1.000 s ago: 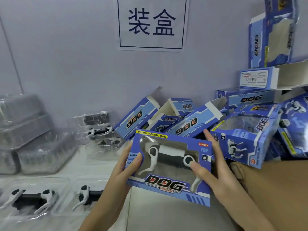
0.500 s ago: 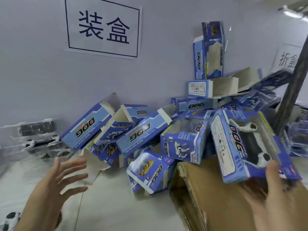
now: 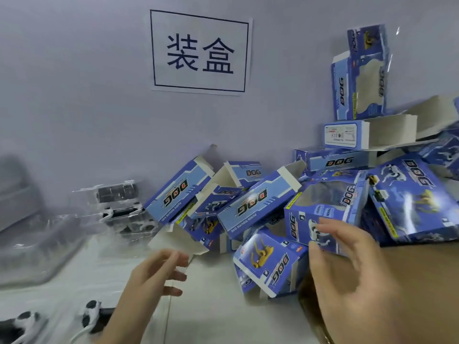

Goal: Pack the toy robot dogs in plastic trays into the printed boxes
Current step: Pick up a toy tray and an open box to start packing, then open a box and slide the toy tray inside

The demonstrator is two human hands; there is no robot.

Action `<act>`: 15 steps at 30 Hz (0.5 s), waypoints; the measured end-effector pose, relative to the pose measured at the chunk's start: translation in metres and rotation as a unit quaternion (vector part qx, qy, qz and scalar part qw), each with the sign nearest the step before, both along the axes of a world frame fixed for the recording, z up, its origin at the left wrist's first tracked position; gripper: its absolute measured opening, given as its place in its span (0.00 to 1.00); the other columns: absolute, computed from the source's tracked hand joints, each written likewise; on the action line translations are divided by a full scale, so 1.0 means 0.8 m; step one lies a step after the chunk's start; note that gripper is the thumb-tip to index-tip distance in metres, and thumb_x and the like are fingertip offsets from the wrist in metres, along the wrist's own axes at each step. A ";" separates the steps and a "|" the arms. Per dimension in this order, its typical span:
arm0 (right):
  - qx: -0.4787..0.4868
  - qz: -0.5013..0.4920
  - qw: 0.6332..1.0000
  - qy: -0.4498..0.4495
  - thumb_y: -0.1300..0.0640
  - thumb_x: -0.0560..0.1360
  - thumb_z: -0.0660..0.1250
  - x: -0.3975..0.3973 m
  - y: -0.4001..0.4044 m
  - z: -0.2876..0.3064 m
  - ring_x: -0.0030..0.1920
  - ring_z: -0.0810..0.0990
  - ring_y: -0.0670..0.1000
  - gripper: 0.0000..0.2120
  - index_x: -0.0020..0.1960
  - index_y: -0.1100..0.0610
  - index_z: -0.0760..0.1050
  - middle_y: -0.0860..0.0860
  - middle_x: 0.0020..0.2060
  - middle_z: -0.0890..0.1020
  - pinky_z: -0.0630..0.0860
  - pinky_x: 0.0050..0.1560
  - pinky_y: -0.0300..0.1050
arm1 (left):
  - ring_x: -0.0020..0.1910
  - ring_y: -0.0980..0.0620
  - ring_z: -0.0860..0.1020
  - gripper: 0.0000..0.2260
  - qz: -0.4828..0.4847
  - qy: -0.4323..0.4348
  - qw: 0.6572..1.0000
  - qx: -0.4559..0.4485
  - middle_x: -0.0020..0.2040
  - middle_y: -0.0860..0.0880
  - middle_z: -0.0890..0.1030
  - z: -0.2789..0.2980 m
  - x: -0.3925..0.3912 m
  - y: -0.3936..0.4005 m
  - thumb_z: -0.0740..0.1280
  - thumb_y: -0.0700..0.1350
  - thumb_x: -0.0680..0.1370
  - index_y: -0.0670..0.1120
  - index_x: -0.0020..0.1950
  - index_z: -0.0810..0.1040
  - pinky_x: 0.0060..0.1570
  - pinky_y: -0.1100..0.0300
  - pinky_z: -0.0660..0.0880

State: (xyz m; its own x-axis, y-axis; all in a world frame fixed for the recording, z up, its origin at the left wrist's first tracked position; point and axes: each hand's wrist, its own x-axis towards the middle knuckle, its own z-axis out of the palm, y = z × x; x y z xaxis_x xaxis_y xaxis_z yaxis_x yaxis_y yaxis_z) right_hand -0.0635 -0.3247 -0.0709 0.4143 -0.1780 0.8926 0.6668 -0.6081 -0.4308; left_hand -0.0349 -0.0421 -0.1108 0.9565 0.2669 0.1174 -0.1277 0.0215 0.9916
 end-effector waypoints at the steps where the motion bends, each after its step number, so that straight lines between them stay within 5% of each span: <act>1: -0.028 -0.001 0.999 0.016 0.44 0.79 0.67 0.006 0.007 0.001 0.51 0.83 0.44 0.08 0.57 0.42 0.78 0.37 0.57 0.81 0.78 0.50 0.38 | 0.40 0.45 0.83 0.10 0.001 0.003 1.000 0.006 0.48 0.40 0.86 -0.001 0.000 0.001 0.66 0.41 0.83 0.37 0.50 0.84 0.35 0.55 0.80; 4: -0.104 0.047 0.992 0.045 0.52 0.76 0.71 0.030 0.048 -0.008 0.50 0.81 0.41 0.06 0.52 0.46 0.79 0.39 0.49 0.80 0.75 0.50 0.32 | 0.40 0.46 0.82 0.09 0.003 0.013 1.000 0.020 0.48 0.39 0.86 -0.004 0.002 0.003 0.67 0.41 0.83 0.39 0.48 0.84 0.37 0.52 0.79; 9: -0.170 0.108 0.975 0.089 0.50 0.78 0.70 0.047 0.061 -0.014 0.64 0.78 0.47 0.11 0.60 0.47 0.80 0.42 0.63 0.76 0.75 0.62 0.45 | 0.40 0.47 0.83 0.09 0.003 0.024 0.999 0.032 0.47 0.40 0.86 -0.006 0.003 0.007 0.67 0.42 0.83 0.39 0.48 0.85 0.34 0.56 0.79; 12: -0.198 -0.024 0.980 0.023 0.45 0.76 0.75 0.065 0.021 0.000 0.72 0.72 0.57 0.24 0.70 0.45 0.77 0.50 0.76 0.68 0.71 0.70 0.61 | 0.42 0.44 0.82 0.10 -0.002 0.025 0.999 0.034 0.48 0.40 0.86 -0.004 0.004 0.008 0.67 0.41 0.83 0.38 0.48 0.85 0.36 0.54 0.79; 15: -0.073 -0.098 0.985 0.122 0.32 0.64 0.75 0.076 -0.037 0.018 0.78 0.64 0.62 0.45 0.78 0.35 0.63 0.49 0.82 0.56 0.67 0.72 0.70 | 0.43 0.43 0.82 0.10 -0.003 0.026 0.999 0.036 0.48 0.40 0.86 -0.004 0.005 0.009 0.66 0.40 0.84 0.37 0.48 0.85 0.39 0.50 0.79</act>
State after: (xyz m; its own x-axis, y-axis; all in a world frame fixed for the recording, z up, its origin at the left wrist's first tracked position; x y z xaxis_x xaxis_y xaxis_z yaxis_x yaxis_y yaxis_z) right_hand -0.0027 -0.3543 -0.0564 0.5897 -0.1525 0.7931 0.4180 -0.7826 -0.4613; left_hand -0.0306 -0.0353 -0.1138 0.9632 0.2544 0.0868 -0.0766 -0.0497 0.9958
